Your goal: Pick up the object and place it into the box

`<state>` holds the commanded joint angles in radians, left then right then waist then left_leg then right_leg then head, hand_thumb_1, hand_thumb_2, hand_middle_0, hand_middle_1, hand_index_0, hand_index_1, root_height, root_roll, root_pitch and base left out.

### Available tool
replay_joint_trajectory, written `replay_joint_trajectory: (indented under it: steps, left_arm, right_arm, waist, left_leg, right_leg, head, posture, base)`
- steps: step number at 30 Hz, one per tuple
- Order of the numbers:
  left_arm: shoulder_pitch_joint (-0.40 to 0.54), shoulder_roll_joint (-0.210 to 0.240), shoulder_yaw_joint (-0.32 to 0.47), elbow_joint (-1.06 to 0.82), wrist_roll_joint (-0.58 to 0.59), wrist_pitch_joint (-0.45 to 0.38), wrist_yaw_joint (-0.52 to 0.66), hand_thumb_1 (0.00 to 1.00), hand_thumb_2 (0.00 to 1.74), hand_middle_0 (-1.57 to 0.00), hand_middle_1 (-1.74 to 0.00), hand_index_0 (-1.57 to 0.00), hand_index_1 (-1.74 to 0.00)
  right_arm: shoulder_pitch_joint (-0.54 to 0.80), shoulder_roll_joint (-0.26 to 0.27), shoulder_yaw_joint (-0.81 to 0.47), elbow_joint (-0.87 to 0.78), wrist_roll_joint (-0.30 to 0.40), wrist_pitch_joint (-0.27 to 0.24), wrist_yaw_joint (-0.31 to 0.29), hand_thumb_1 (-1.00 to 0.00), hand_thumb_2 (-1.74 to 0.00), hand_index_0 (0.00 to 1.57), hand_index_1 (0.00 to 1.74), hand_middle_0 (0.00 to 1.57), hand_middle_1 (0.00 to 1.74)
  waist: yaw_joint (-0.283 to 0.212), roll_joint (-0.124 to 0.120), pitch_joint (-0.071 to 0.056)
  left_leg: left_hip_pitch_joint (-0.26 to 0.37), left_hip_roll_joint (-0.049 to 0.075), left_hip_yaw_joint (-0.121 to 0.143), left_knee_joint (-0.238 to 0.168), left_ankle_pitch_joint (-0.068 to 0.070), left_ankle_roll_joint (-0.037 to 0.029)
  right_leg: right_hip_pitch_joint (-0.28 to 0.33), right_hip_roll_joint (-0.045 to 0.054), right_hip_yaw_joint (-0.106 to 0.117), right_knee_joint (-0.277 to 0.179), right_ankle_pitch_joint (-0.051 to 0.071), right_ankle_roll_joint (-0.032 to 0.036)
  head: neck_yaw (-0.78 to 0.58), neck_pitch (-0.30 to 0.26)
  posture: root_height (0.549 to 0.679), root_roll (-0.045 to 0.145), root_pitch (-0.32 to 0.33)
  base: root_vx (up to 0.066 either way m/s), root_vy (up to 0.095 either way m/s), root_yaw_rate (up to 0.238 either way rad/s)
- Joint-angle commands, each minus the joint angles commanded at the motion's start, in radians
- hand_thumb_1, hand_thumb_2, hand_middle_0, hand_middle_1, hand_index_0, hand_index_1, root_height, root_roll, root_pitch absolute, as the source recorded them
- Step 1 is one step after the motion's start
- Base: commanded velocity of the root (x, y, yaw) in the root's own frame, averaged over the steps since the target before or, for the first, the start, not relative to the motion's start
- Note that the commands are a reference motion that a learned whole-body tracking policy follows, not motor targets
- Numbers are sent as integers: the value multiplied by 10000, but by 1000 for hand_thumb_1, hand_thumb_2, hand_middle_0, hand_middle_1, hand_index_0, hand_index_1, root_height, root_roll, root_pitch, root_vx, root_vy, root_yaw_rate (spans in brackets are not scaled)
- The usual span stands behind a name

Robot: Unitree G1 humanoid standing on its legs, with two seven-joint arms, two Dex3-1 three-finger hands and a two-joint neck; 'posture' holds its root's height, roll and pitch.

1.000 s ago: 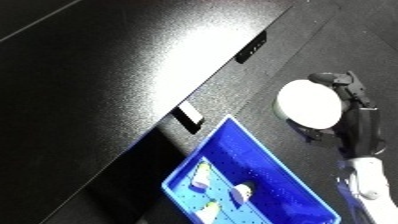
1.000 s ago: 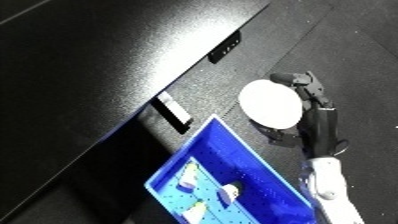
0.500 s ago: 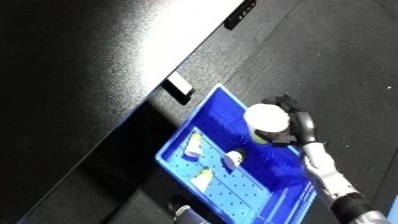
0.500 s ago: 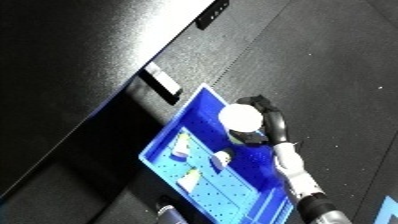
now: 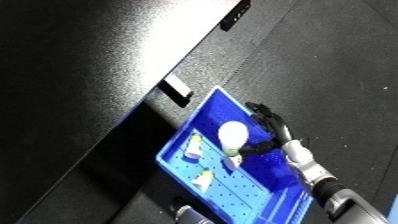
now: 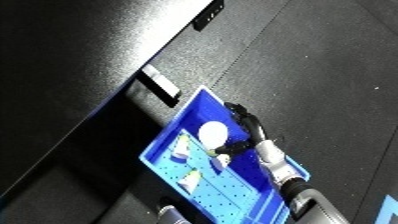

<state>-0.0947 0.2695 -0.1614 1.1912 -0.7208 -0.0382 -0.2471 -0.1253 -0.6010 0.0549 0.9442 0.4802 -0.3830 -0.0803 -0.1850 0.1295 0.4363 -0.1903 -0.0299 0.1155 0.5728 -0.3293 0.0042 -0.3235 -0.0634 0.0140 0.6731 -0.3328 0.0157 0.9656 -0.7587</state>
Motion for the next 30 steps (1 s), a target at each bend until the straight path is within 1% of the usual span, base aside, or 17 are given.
replay_joint_trajectory:
  steps: [3,4,5,8,10,12,15,17,18,19,20,21,23,25,27,30]
  left_arm:
    - [3,-1,-44,9,19,-3,-12,0,0,0,0,0,0]
    - [-2,6,-88,-6,35,36,7,0,0,0,0,0,0]
    - [-6,11,-106,-19,48,65,20,0,0,0,0,0,0]
    - [-30,6,-175,-56,186,135,60,0,0,0,0,0,0]
    - [-47,5,-222,-61,284,121,80,0,0,0,0,0,0]
    - [-71,30,-249,-54,341,72,88,0,0,0,0,0,0]
    - [-159,66,-303,-61,345,31,147,0,0,0,0,0,0]
    - [-228,74,-326,-64,327,33,214,0,0,0,0,0,0]
    - [-228,74,-326,-64,327,33,214,0,0,0,0,0,0]
    - [-294,77,-330,-63,348,29,301,0,0,0,0,0,0]
    - [-294,77,-330,-63,348,29,301,0,0,0,0,0,0]
    - [-375,79,-324,-50,393,13,417,0,0,0,0,0,0]
    - [-461,95,-315,-28,432,18,524,0,0,0,0,0,0]
    - [-537,116,-293,2,491,44,602,0,0,0,0,0,0]
    - [-583,156,-271,25,584,83,639,0,0,0,0,0,0]
    - [-580,222,-194,36,843,126,628,0,0,0,0,0,0]
  right_arm:
    - [-52,56,126,199,-83,92,190,0,0,0,0,0,0]
    - [-81,139,305,308,-334,306,421,0,0,0,0,0,0]
    - [-90,181,404,343,-488,424,516,0,0,0,0,0,0]
    - [-161,315,792,533,-901,697,832,0,0,0,0,0,0]
    - [-255,382,1018,660,-901,857,1080,0,0,0,0,0,0]
    - [-331,450,1157,684,-682,1065,1312,0,0,0,0,0,0]
    - [-388,630,1319,657,-336,1415,1601,0,0,0,0,0,0]
    - [-399,769,1383,678,-113,1710,1803,0,0,0,0,0,0]
    - [-399,769,1383,678,-113,1710,1803,0,0,0,0,0,0]
    - [-389,904,1383,680,215,2016,2049,0,0,0,0,0,0]
    - [-389,904,1383,680,215,2016,2049,0,0,0,0,0,0]
    - [-380,1038,1361,613,565,2277,2257,0,0,0,0,0,0]
    - [-402,1162,1366,522,832,2549,2425,0,0,0,0,0,0]
    - [-474,1276,1424,440,971,2829,2627,0,0,0,0,0,0]
    - [-585,1384,1505,355,1100,3089,2993,0,0,0,0,0,0]
    - [-682,1577,1650,203,1203,3341,3496,0,0,0,0,0,0]
  waist:
    - [55,-8,-7]
    - [108,-21,-10]
    - [132,-30,-12]
    - [251,-79,-23]
    - [348,-123,-23]
    - [426,-164,-16]
    - [523,-225,-2]
    - [587,-266,1]
    - [587,-266,1]
    - [674,-317,-3]
    - [674,-317,-3]
    - [772,-382,-23]
    - [870,-445,-54]
    - [970,-502,-72]
    - [1071,-560,-67]
    - [1220,-659,-50]
  left_leg:
    - [-53,-15,-38,66,-4,-3]
    - [-108,-27,-84,128,6,-14]
    - [-130,-30,-105,149,18,-22]
    - [-184,-24,-163,184,58,-41]
    - [-226,-24,-205,206,67,-49]
    - [-280,-30,-246,235,73,-56]
    - [-354,-32,-298,295,80,-67]
    - [-395,-23,-328,349,90,-77]
    - [-395,-23,-328,349,90,-77]
    - [-467,-18,-387,409,88,-83]
    - [-467,-18,-387,409,88,-83]
    - [-571,-13,-454,451,75,-72]
    - [-689,-10,-515,478,69,-61]
    - [-806,-4,-568,525,98,-60]
    - [-904,7,-627,608,135,-72]
    - [-1027,12,-713,752,184,-82]
  right_leg:
    - [-15,-5,-25,58,-21,-16]
    - [-32,-13,-53,97,-28,-28]
    - [-37,-16,-67,102,-25,-30]
    - [-38,-35,-118,58,21,-20]
    - [-30,-55,-147,29,52,-11]
    - [-28,-72,-168,30,64,-8]
    - [-25,-95,-200,64,65,-15]
    - [-9,-124,-232,86,56,-22]
    - [-9,-124,-232,86,56,-22]
    - [-11,-160,-273,135,38,-28]
    - [-11,-160,-273,135,38,-28]
    - [-61,-194,-326,200,20,-19]
    - [-143,-214,-390,278,5,-1]
    - [-208,-226,-470,363,-12,5]
    - [-233,-240,-556,487,-53,-5]
    - [-260,-275,-676,708,-135,-19]
  head:
    - [-78,73]
    - [-122,120]
    - [-134,129]
    - [-312,189]
    - [-603,214]
    - [-1012,290]
    - [-2094,413]
    - [-3045,693]
    - [-3045,693]
    - [-4478,1224]
    - [-4478,1224]
    - [-5670,1557]
    - [-6557,1806]
    - [-7240,1981]
    - [-8138,2391]
    - [-9385,2967]
  posture:
    - [648,80,-30]
    - [648,80,-31]
    - [648,80,-31]
    - [648,79,-31]
    - [648,79,-31]
    - [648,78,-32]
    - [648,76,-35]
    - [648,76,-38]
    - [648,76,-38]
    - [647,75,-40]
    - [647,75,-40]
    - [646,74,-39]
    - [645,72,-36]
    - [644,69,-35]
    - [643,67,-38]
    - [641,66,-43]
  base:
    - [17,-12,74]
    - [19,-14,70]
    - [20,-13,54]
    - [25,-18,61]
    - [19,-23,71]
    - [6,-26,75]
    - [6,-27,83]
    - [12,-32,86]
    - [13,-35,87]
    - [5,-63,128]
    - [5,-63,128]
    - [-18,-86,144]
    - [-25,-88,135]
    - [-22,-83,118]
    - [-6,-81,146]
    - [-1,-75,188]
